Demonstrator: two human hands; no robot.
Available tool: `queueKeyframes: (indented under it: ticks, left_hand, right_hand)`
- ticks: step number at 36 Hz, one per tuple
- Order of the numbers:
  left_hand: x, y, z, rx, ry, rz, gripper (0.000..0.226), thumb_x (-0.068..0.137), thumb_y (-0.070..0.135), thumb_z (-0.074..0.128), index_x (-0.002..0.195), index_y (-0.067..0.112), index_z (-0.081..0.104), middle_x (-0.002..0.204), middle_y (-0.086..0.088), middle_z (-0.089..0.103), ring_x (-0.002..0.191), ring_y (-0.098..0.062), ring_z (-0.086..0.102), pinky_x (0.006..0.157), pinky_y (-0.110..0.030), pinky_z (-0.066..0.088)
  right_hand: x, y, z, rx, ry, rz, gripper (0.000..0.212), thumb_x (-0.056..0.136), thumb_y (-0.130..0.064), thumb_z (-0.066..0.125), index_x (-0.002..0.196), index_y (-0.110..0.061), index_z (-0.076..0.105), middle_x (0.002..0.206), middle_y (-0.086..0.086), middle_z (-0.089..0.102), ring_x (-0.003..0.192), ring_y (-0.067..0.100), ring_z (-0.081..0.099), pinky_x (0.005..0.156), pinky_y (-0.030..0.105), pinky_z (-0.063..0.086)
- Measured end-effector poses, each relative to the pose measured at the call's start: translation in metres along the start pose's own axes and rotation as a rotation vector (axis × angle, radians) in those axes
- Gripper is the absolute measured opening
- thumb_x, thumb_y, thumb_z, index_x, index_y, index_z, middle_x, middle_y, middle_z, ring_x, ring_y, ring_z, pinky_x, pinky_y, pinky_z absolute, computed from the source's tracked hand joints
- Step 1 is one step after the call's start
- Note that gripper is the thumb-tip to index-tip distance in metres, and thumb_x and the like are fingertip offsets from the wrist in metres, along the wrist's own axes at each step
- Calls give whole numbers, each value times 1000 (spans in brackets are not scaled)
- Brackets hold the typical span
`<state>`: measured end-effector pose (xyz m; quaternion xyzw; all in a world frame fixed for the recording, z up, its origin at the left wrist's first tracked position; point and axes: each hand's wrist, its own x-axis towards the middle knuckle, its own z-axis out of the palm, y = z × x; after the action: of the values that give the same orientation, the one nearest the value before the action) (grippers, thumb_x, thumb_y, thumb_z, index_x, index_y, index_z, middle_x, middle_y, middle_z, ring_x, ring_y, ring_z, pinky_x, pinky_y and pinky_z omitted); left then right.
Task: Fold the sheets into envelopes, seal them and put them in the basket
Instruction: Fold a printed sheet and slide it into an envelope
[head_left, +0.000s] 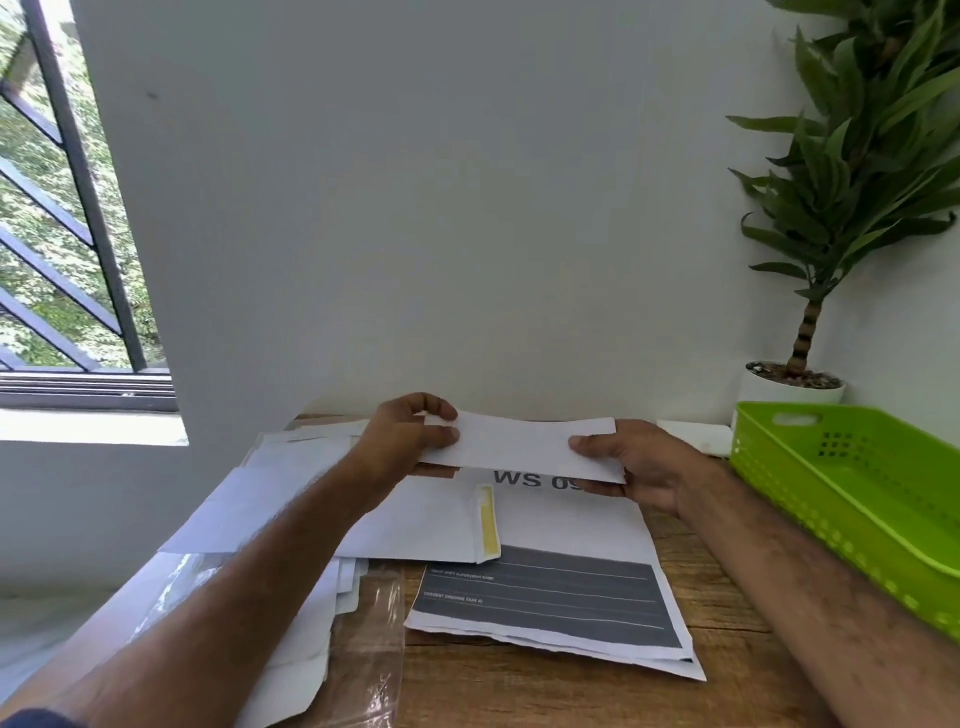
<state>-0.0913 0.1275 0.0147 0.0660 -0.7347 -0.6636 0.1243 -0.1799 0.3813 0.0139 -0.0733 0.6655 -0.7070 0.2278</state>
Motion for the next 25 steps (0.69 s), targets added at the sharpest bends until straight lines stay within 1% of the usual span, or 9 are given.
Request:
queueKeyframes:
  ticks: [2, 4, 6, 8, 10, 12, 16, 21, 25]
  left_hand:
    - [-2, 3, 3, 72, 25, -2, 28, 92, 16, 71, 113, 11, 55, 108, -19, 65, 83, -35, 73, 76, -50, 63]
    - [-4, 5, 6, 315, 115, 1, 39, 94, 41, 66, 117, 16, 46, 95, -15, 68, 67, -29, 70, 64, -40, 61]
    - [-6, 5, 6, 778, 200, 55, 40, 93, 55, 58, 107, 19, 49, 89, -7, 65, 71, -22, 63, 63, -36, 54]
    - [-9, 5, 7, 1009, 125, 77, 27, 92, 53, 59, 90, 26, 58, 82, 2, 63, 73, -13, 57, 65, -30, 48]
    - [-14, 7, 13, 970, -66, 57, 7, 92, 41, 66, 93, 35, 63, 79, 13, 60, 74, -5, 55, 68, -24, 46]
    - [-15, 6, 20, 967, -186, 59, 24, 88, 41, 71, 110, 36, 66, 97, 17, 65, 92, -7, 60, 83, -28, 51]
    - [-16, 0, 27, 1158, -163, -92, 47, 82, 49, 73, 121, 25, 64, 114, 1, 67, 98, -19, 62, 92, -37, 54]
    - [-20, -5, 34, 1171, -134, -158, 41, 79, 49, 72, 109, 22, 62, 84, 3, 58, 77, -17, 58, 74, -31, 54]
    - [-25, -4, 40, 1237, -141, -171, 61, 77, 58, 71, 126, 23, 61, 114, -3, 66, 94, -20, 59, 83, -33, 54]
  right_hand:
    - [0, -2, -3, -22, 48, 28, 20, 89, -1, 70, 109, 1, 67, 99, 15, 73, 76, 25, 74, 48, 27, 58]
    - [1, -5, -9, -32, 89, 34, 14, 91, 1, 67, 105, 5, 64, 92, 19, 71, 65, 23, 74, 41, 24, 54]
    - [2, -8, -16, -32, 115, 28, 9, 93, 1, 64, 100, 6, 62, 87, 18, 68, 56, 18, 72, 38, 21, 52]
    - [4, -10, -25, 3, 114, 17, 7, 93, 1, 64, 99, 4, 62, 84, 16, 65, 51, 15, 69, 37, 19, 49]
    - [8, -11, -33, 46, 99, 14, 13, 93, 0, 64, 105, 4, 61, 81, 14, 63, 48, 13, 66, 37, 19, 48]
    - [12, -10, -40, 74, 88, 15, 17, 92, 0, 65, 109, 3, 61, 82, 13, 62, 49, 11, 65, 37, 18, 47]
    - [16, -7, -45, 104, 49, 24, 16, 93, -1, 64, 109, 1, 61, 85, 12, 62, 50, 8, 65, 38, 16, 47]
    - [14, -6, -48, 110, -7, 25, 22, 90, -5, 68, 111, 0, 62, 88, 11, 62, 52, 8, 62, 39, 16, 47]
    - [10, -6, -50, 58, -55, 37, 17, 90, -6, 69, 106, -1, 64, 82, 9, 63, 51, 9, 59, 37, 16, 46]
